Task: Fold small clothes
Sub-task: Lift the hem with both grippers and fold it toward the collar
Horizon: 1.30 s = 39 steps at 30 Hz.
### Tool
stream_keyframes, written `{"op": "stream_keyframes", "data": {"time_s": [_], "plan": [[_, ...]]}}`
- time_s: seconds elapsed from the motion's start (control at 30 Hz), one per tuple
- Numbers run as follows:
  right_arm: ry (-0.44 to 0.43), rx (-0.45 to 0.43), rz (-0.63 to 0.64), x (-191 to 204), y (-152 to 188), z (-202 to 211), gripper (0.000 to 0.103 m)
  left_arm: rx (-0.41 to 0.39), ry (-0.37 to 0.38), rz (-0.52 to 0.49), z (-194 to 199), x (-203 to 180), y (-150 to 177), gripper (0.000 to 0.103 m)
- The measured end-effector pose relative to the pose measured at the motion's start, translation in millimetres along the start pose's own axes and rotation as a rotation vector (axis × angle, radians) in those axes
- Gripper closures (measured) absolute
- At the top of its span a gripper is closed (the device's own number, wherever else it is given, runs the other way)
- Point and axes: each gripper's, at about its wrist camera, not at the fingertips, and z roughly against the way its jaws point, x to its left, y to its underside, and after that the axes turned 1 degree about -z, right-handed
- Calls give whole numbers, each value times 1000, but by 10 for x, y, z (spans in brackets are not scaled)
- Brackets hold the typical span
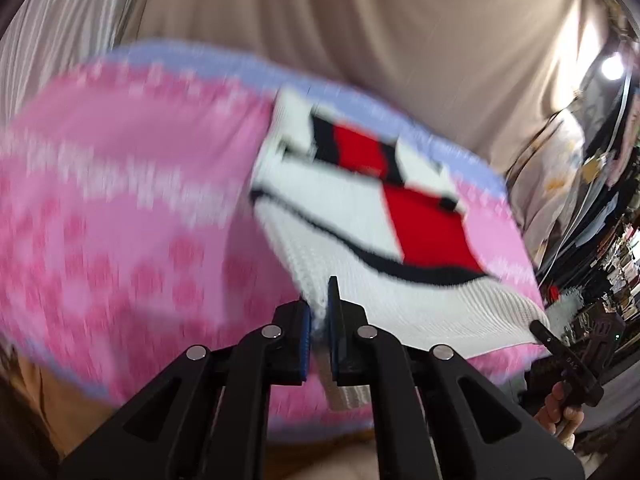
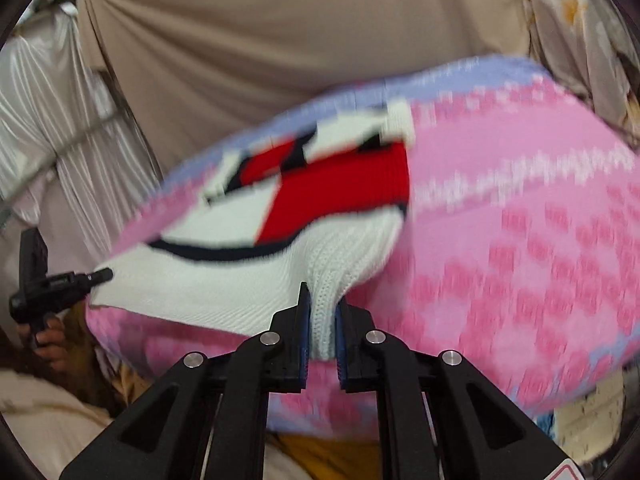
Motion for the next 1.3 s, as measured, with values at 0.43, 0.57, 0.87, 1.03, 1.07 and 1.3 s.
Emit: {"op": "stream_keyframes", "data": {"time_s": [0.43,0.57,0.87,1.03,1.07,1.3], "plan": [[-29,-199,-22,-268,-1768,-1314,93,-169,-83,-21,-1224,-210,-1692,97],[-2,-157,-84,-469,-2060,-1952,93,-124,-127,21,-1834,-109,-2073,97],[117,9,-183,-909,-2116,-3233,93,30,-219,89,-3039,202,-2343,97],[135,3,-167,-910,-2071,-3216,81,65,-212,143,-3300,364,-2280,90],[142,-28,-147,-866,-2072,-3054,63,58,-190,152,-3242,390,-2273,87],[199,-8,-74,-817,-1400,-1942,31,-47,-201,73,-2181,449,-1901,16]]}}
